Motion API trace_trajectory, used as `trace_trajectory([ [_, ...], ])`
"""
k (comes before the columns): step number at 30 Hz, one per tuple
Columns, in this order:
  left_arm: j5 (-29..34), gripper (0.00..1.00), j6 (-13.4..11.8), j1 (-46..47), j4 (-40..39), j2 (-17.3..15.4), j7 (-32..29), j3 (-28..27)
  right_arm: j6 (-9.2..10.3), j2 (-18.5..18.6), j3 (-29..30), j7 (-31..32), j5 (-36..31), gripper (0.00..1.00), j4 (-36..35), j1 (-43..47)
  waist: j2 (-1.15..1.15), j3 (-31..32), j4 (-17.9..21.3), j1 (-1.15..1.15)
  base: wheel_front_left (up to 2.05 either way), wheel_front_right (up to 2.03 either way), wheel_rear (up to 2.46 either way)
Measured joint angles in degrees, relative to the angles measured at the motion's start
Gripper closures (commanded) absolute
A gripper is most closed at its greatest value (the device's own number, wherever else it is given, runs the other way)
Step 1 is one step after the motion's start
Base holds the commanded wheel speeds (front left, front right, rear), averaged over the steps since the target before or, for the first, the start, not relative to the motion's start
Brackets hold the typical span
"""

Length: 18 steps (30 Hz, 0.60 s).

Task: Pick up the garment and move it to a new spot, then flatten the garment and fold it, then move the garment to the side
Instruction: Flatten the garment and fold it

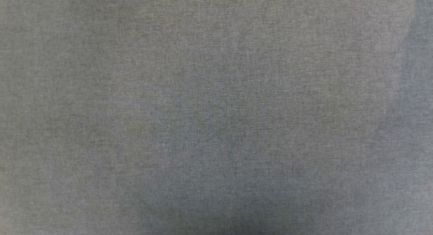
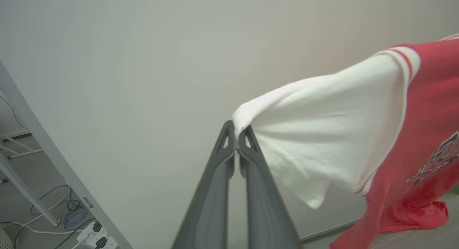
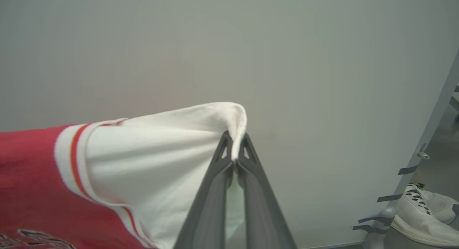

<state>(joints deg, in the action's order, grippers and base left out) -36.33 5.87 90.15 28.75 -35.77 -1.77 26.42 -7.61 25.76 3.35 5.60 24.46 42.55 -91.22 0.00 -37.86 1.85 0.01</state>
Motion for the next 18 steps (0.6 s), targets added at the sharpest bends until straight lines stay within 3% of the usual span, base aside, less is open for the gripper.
trace_trajectory([
  [9,-2.42,1.0,0.89,-12.52,4.8,3.85,5.32,3.7,0.01,-0.65,-3.39,-2.32,5.44,1.0,2.13,10.66,0.0,2.93,-0.02,0.0,0.0,0.0,0.0],
  [18,-5.78,1.0,0.98,-31.18,4.64,5.8,7.0,7.54,0.07,1.34,-9.98,2.53,13.1,1.0,-2.43,31.5,0.0,8.78,-0.43,-0.02,0.0,0.0,0.0],
])
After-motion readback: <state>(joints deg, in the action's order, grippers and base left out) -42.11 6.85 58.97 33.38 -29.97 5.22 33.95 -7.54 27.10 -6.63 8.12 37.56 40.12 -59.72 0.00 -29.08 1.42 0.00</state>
